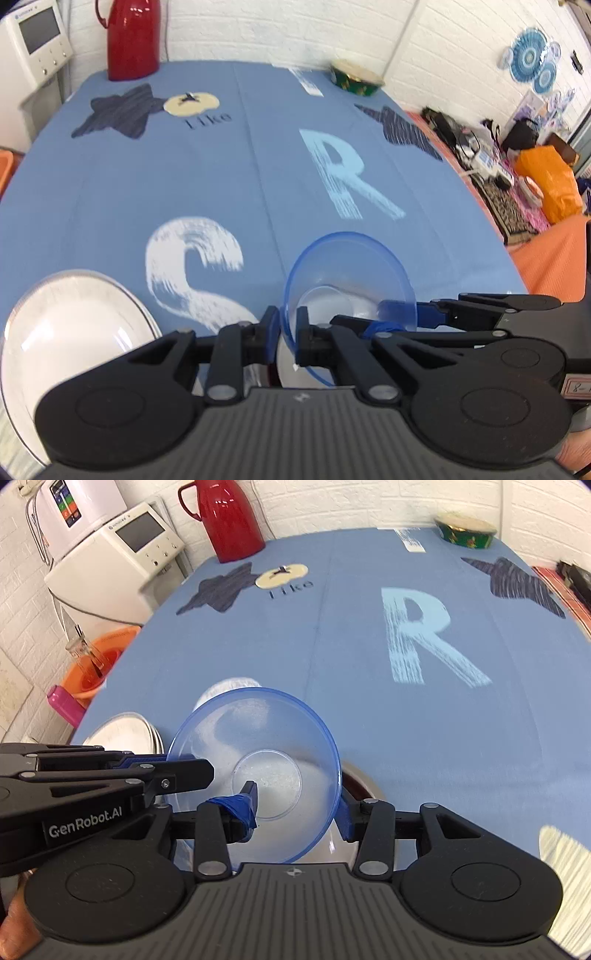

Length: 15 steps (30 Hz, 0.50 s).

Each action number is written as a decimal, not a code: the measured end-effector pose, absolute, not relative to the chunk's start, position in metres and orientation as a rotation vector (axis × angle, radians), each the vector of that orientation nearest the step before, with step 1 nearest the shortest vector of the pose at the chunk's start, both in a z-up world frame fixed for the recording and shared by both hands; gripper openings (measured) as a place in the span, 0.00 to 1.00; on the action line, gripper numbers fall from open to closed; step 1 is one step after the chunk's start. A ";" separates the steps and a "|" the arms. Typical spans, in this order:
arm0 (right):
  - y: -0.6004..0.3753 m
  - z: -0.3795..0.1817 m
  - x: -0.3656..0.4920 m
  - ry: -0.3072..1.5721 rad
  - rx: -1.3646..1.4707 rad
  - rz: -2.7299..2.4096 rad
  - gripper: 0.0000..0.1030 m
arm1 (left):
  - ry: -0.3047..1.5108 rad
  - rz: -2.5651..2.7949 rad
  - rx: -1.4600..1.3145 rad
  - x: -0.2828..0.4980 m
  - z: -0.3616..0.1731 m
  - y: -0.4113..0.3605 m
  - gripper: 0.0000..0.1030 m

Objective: Organize plates and bowls
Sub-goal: 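Carry the blue bowl with the right tool and lower it into the red bowl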

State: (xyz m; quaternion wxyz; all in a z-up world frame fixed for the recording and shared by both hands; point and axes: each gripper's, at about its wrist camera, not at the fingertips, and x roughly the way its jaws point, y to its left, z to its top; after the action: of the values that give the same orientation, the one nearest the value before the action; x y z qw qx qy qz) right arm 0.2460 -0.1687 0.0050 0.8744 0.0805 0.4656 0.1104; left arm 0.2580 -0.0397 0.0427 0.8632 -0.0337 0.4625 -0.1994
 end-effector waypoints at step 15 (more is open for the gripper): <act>-0.182 -0.001 0.220 0.939 0.202 0.219 0.27 | 0.988 -0.418 -0.097 0.248 0.022 -0.033 0.18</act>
State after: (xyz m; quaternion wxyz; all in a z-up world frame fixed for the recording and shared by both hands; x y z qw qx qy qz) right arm 0.2197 -0.1822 -0.0010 0.8811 0.0971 0.4507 0.1054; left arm 0.2479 -0.0328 0.0217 0.8585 -0.0461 0.4705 -0.1989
